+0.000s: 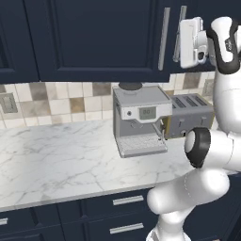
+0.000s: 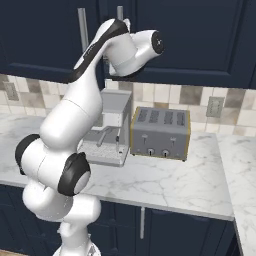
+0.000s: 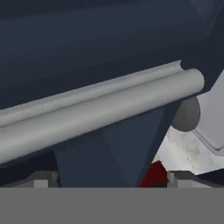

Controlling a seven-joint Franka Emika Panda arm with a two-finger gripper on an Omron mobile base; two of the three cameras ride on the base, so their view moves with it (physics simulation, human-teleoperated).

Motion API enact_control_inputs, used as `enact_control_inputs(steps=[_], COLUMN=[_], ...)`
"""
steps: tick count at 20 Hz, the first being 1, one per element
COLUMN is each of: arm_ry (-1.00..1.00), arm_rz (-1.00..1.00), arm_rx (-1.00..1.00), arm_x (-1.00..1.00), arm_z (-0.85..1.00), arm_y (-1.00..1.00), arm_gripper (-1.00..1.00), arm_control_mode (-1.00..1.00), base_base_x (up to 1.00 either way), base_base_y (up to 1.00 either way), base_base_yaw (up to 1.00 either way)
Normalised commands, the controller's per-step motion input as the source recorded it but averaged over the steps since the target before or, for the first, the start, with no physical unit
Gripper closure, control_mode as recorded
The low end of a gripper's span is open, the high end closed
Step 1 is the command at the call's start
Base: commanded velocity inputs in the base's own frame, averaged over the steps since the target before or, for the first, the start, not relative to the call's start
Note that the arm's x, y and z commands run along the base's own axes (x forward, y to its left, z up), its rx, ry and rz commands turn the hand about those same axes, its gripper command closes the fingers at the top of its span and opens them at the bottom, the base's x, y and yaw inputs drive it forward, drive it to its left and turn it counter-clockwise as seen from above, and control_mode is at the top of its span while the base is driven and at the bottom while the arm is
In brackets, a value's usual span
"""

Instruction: The dining table condiment station is running low on syrup bottle. Refill the condiment station by opening the cabinet and taking the syrup bottle from the cabinet and placing it on the dining table.

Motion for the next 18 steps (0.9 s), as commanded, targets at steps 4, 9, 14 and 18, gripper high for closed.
enact_control_inputs(steps=[4,9,14,18], arm_ry=[0.00,0.03,0.06,0.00], arm_rz=[0.08,0.20,0.25,0.38], arm_rx=[-0.02,-0.09,-0.11,-0.05], arm_x=[0.29,-0.01,-0.21,-0.96], arm_z=[-0.01,0.00,0.00,0.00], arm_y=[0.42,0.83,1.00,0.97], arm_gripper=[-1.00,-1.00,-1.00,-1.00], arm_control_mode=[-1.00,-1.00,-1.00,-1.00], base_base_x=[0.00,0.00,0.00,0.00], base_base_y=[0.00,0.00,0.00,0.00], base_base_yaw=[0.00,0.00,0.00,0.00])
